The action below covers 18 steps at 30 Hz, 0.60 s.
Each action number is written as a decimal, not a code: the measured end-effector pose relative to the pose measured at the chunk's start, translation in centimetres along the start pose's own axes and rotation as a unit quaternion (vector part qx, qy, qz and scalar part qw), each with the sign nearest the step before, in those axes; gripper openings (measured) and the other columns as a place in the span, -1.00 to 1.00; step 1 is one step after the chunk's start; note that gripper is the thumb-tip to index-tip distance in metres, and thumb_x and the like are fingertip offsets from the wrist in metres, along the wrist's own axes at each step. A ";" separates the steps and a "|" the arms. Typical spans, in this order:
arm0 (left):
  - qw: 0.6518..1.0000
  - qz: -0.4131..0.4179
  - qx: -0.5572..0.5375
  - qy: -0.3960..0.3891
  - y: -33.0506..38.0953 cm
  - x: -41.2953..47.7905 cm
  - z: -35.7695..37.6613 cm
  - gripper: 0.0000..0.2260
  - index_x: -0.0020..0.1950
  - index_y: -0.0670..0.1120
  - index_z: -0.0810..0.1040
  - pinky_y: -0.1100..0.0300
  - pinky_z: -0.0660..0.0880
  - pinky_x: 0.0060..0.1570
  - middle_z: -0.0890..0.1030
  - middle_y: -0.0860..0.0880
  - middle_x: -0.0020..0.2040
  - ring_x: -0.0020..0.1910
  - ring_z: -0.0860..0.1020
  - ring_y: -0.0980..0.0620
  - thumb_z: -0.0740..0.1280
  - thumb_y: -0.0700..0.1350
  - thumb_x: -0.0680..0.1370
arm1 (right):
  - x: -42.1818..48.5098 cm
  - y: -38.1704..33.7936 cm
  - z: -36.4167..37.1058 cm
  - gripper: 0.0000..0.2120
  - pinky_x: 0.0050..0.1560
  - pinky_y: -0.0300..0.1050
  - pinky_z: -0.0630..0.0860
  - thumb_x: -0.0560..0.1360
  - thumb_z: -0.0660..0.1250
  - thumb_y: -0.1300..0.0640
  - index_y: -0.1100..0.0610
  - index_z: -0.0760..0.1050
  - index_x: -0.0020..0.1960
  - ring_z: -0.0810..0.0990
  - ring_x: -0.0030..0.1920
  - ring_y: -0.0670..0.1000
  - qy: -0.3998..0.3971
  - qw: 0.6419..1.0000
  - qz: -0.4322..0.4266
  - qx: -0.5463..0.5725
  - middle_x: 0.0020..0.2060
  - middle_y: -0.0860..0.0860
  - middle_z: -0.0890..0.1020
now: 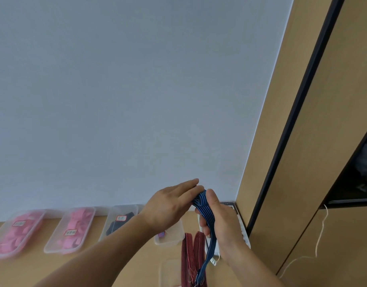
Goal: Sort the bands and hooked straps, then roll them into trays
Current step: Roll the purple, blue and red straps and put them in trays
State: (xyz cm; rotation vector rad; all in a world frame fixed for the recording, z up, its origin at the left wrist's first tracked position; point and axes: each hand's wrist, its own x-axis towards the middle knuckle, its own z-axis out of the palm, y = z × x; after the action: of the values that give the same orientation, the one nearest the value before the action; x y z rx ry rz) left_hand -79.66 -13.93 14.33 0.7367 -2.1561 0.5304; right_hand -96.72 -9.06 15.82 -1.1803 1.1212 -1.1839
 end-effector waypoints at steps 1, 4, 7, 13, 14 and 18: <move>1.000 0.005 0.005 -0.005 -0.2 0.0 0.3 -0.60 0.33 -0.09 0.43 0.11 0.65 -0.07 0.62 -0.14 0.25 0.14 0.65 -0.06 0.42 -0.24 0.52 | 0.1 0.0 0.0 -0.19 -0.38 -0.09 0.37 0.30 0.22 -0.43 0.40 0.55 -0.21 0.42 -0.50 0.03 0.000 1.000 0.001 -0.004 -0.45 0.14 0.54; 1.000 0.020 -0.001 -0.008 -0.4 0.1 1.0 -0.58 0.35 -0.10 0.44 0.11 0.63 0.04 0.60 -0.13 0.29 0.25 0.60 -0.06 0.41 -0.28 0.51 | 0.4 0.3 0.0 -0.23 -0.40 -0.12 0.39 0.33 0.24 -0.41 0.38 0.57 -0.19 0.46 -0.49 0.01 0.011 1.000 -0.003 -0.004 -0.44 0.13 0.56; 0.995 -0.073 -0.065 -0.015 -0.4 0.1 1.1 -0.55 0.38 -0.09 0.48 0.18 0.59 0.13 0.57 -0.06 0.34 0.26 0.59 0.01 0.37 -0.33 0.51 | 0.7 0.5 0.2 -0.30 -0.43 -0.15 0.39 0.30 0.31 -0.36 0.34 0.59 -0.16 0.46 -0.48 0.01 0.031 0.999 -0.010 0.013 -0.44 0.11 0.57; 0.585 -0.560 -0.578 -0.103 0.5 2.1 -0.5 -0.64 0.32 -0.16 0.51 0.00 0.51 0.23 0.66 -0.10 0.18 0.15 0.63 -0.01 0.18 -0.03 0.61 | 1.1 0.9 -0.2 -0.49 -0.39 -0.14 0.42 0.27 0.41 -0.31 0.18 0.62 -0.22 0.46 -0.47 -0.01 0.041 0.998 -0.047 -0.003 -0.41 0.08 0.61; 0.562 -0.545 -0.607 -0.138 0.8 2.4 -0.8 -0.60 0.25 -0.20 0.55 -0.03 0.50 0.21 0.68 -0.12 0.10 0.07 0.65 -0.04 0.12 0.04 0.63 | 1.1 1.0 -0.1 -0.52 -0.40 -0.15 0.42 0.28 0.42 -0.30 0.16 0.63 -0.23 0.47 -0.47 -0.01 0.035 0.998 -0.050 -0.008 -0.41 0.08 0.62; 0.584 -0.486 -0.637 -0.133 1.8 2.6 -1.0 -0.65 0.16 -0.27 0.54 0.03 0.55 0.02 0.64 -0.22 0.02 -0.18 0.58 -0.15 0.35 -0.02 0.53 | 1.2 1.5 0.0 -0.62 -0.42 -0.14 0.43 0.31 0.42 -0.24 0.09 0.64 -0.28 0.46 -0.49 0.00 0.032 0.997 -0.064 -0.030 -0.42 0.07 0.61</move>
State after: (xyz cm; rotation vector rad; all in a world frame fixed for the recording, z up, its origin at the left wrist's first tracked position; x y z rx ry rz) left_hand -81.66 -12.83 16.78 0.9130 -1.3630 -1.6355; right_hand -96.57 -10.19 14.35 -1.2833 1.1488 -1.3018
